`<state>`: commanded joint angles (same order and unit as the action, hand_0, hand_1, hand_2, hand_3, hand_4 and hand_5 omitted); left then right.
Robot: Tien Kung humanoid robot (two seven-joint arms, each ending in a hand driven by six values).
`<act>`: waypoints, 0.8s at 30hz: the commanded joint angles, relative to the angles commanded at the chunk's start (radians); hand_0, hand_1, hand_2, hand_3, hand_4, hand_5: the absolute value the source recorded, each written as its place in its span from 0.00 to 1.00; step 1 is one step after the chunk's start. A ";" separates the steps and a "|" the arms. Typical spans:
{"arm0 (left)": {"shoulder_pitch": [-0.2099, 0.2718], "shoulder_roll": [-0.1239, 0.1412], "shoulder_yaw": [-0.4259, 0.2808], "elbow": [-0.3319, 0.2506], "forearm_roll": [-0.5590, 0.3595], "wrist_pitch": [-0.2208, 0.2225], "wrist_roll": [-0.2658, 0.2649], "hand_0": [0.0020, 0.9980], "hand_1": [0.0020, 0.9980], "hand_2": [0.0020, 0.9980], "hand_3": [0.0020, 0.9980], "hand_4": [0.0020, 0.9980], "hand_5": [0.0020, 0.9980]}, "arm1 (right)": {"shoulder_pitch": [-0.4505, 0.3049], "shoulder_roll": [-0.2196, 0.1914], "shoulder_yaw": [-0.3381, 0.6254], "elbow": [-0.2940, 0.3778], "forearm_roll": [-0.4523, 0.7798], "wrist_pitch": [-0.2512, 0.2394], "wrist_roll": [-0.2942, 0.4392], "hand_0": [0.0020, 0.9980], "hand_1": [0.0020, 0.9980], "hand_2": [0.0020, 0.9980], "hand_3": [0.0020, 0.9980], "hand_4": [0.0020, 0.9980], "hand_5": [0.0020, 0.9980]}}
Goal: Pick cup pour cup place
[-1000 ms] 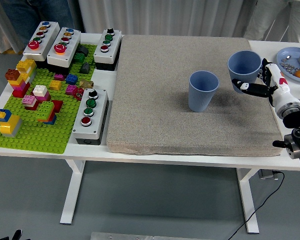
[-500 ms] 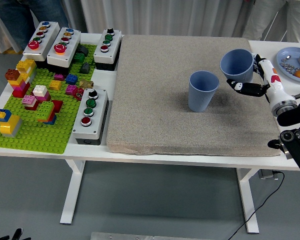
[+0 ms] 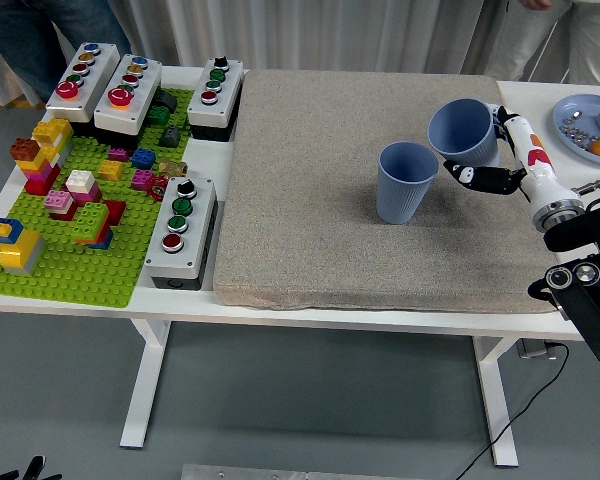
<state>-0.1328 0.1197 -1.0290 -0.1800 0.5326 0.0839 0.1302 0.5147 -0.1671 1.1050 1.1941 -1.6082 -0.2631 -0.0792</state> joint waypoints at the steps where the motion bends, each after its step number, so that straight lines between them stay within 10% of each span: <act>1: 0.000 0.000 0.000 0.000 0.000 0.000 0.000 0.71 0.66 0.73 0.66 0.47 0.98 | 0.000 0.000 -0.001 0.001 -0.006 -0.002 0.001 0.86 0.72 0.60 0.73 0.78 0.29; 24: 0.003 0.001 0.006 0.000 -0.003 0.000 0.000 0.71 0.66 0.73 0.66 0.47 0.98 | 0.008 0.000 -0.035 0.011 -0.234 -0.032 -0.001 0.86 0.72 0.60 0.73 0.77 0.28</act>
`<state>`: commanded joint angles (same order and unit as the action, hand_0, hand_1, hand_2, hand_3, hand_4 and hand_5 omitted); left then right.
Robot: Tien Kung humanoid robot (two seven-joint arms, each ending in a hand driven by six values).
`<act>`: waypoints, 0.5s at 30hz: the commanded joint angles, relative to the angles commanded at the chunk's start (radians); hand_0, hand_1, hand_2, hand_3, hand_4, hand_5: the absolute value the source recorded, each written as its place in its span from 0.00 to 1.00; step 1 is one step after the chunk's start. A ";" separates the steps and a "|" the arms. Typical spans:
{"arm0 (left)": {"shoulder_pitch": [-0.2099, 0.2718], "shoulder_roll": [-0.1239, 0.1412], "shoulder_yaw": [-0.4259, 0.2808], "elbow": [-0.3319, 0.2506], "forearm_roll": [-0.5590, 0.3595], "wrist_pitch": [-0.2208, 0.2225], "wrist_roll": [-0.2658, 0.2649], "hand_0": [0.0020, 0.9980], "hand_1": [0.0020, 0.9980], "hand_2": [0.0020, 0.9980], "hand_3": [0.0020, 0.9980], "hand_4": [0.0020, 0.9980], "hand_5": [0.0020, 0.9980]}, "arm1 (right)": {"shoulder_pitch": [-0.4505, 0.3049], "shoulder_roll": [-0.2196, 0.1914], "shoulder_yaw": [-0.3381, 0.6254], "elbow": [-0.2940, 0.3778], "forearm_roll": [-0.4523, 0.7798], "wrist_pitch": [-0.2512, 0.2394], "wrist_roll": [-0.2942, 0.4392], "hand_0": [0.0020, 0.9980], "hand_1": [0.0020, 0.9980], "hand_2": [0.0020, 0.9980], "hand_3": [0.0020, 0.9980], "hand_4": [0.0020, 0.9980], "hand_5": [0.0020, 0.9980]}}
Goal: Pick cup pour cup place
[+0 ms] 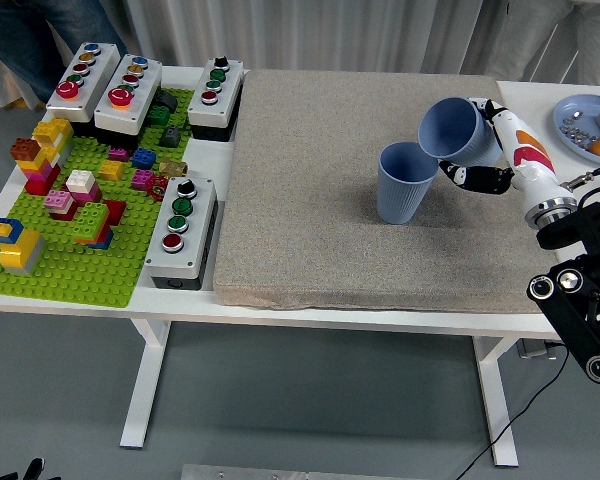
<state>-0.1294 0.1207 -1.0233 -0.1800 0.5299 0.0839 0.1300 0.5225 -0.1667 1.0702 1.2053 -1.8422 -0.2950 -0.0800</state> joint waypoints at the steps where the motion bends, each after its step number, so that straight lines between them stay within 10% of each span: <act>1: 0.000 0.000 0.000 0.000 0.000 0.000 0.000 0.71 0.66 0.73 0.66 0.47 0.98 | 0.001 0.000 -0.002 0.000 -0.003 0.000 -0.001 0.86 0.72 0.60 0.73 0.77 0.28; 15: -0.003 0.000 -0.004 0.000 0.003 0.000 -0.001 0.71 0.66 0.73 0.66 0.47 0.98 | 0.015 -0.008 -0.009 -0.004 -0.102 -0.015 -0.011 0.87 0.72 0.60 0.72 0.77 0.28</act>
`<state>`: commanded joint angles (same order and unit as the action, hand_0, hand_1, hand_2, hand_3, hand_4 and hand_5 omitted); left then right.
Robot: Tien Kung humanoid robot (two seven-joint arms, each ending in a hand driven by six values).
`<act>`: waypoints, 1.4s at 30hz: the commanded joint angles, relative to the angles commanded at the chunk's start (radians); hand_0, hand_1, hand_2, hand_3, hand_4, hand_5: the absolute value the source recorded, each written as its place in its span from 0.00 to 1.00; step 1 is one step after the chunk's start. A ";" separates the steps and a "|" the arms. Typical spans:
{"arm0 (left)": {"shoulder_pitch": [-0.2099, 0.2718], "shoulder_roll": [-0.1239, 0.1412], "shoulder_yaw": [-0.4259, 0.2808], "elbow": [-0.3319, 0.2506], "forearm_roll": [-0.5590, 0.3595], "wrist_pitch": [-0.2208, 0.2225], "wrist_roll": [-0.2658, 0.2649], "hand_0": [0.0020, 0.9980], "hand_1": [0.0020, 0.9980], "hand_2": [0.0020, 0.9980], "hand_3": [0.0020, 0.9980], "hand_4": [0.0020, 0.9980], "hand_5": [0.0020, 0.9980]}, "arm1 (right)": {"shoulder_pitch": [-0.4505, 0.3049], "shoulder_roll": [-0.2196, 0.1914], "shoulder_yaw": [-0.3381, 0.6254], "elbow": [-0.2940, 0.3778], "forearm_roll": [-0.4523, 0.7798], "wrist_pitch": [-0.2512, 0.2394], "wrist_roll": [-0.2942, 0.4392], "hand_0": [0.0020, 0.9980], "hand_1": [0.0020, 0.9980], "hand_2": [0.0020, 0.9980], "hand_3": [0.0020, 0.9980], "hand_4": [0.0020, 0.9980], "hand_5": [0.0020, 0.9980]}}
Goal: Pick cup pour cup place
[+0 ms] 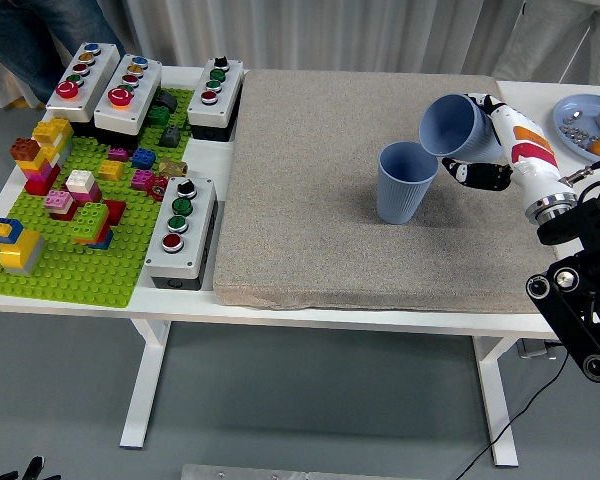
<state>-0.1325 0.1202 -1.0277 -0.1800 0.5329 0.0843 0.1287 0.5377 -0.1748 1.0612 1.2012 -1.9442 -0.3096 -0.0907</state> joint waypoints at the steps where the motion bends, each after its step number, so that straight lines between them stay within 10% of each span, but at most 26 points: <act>1: 0.000 0.000 0.000 0.000 0.000 0.000 0.000 0.72 0.66 0.73 0.66 0.47 0.98 | 0.001 -0.001 0.000 0.000 -0.008 -0.001 -0.001 0.87 0.72 0.60 0.72 0.77 0.28; 42: 0.001 0.003 -0.007 0.000 0.005 0.002 0.002 0.71 0.66 0.73 0.66 0.47 0.98 | 0.031 -0.018 -0.080 -0.028 -0.108 -0.043 -0.050 0.87 0.72 0.60 0.71 0.77 0.28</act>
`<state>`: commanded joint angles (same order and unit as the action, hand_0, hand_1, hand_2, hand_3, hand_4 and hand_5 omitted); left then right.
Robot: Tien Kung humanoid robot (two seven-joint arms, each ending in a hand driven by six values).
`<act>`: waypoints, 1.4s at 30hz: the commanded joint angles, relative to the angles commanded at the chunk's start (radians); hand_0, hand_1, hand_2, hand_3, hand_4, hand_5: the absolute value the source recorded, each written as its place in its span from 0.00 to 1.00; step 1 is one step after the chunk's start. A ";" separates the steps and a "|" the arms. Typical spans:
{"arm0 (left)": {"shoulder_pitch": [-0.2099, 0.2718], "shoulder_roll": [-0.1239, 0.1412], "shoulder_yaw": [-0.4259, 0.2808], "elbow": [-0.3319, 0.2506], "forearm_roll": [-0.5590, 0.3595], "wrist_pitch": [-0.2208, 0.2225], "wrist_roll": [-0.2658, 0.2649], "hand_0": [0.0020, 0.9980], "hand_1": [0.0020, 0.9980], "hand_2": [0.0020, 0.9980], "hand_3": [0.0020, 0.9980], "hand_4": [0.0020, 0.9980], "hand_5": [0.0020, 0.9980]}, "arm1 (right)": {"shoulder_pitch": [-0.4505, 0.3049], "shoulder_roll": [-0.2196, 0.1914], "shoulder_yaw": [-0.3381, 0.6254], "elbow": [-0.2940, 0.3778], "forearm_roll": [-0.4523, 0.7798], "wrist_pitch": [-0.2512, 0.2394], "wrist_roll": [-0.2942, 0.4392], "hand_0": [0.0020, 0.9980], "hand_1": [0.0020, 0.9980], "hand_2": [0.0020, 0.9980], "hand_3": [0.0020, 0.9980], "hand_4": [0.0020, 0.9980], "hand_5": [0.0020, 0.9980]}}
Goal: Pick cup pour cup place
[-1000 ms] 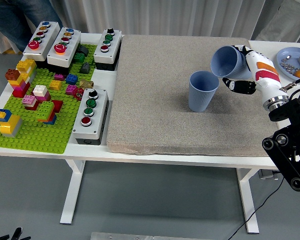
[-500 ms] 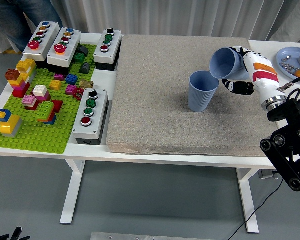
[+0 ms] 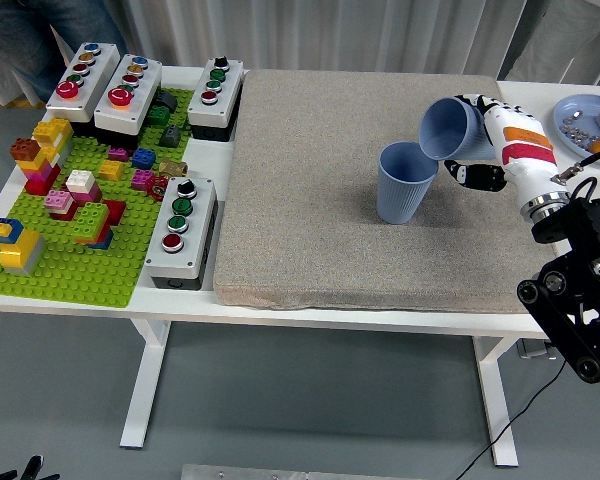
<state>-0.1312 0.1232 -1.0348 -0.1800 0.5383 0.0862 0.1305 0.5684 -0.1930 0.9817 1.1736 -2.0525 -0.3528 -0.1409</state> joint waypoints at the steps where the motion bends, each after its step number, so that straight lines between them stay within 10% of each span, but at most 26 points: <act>1: 0.000 0.000 0.000 0.000 0.000 0.000 0.000 0.71 0.66 0.73 0.66 0.47 0.98 | 0.000 0.000 -0.001 0.000 -0.001 -0.001 -0.001 0.88 0.72 0.60 0.71 0.77 0.27; 42: -0.002 0.001 -0.002 0.000 0.003 0.000 0.001 0.72 0.65 0.73 0.66 0.47 0.98 | 0.028 -0.027 -0.087 0.015 -0.034 -0.042 -0.065 0.90 0.72 0.60 0.69 0.75 0.26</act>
<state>-0.1328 0.1242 -1.0364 -0.1800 0.5412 0.0859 0.1318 0.5966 -0.2202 0.8949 1.1888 -2.0868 -0.3947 -0.2061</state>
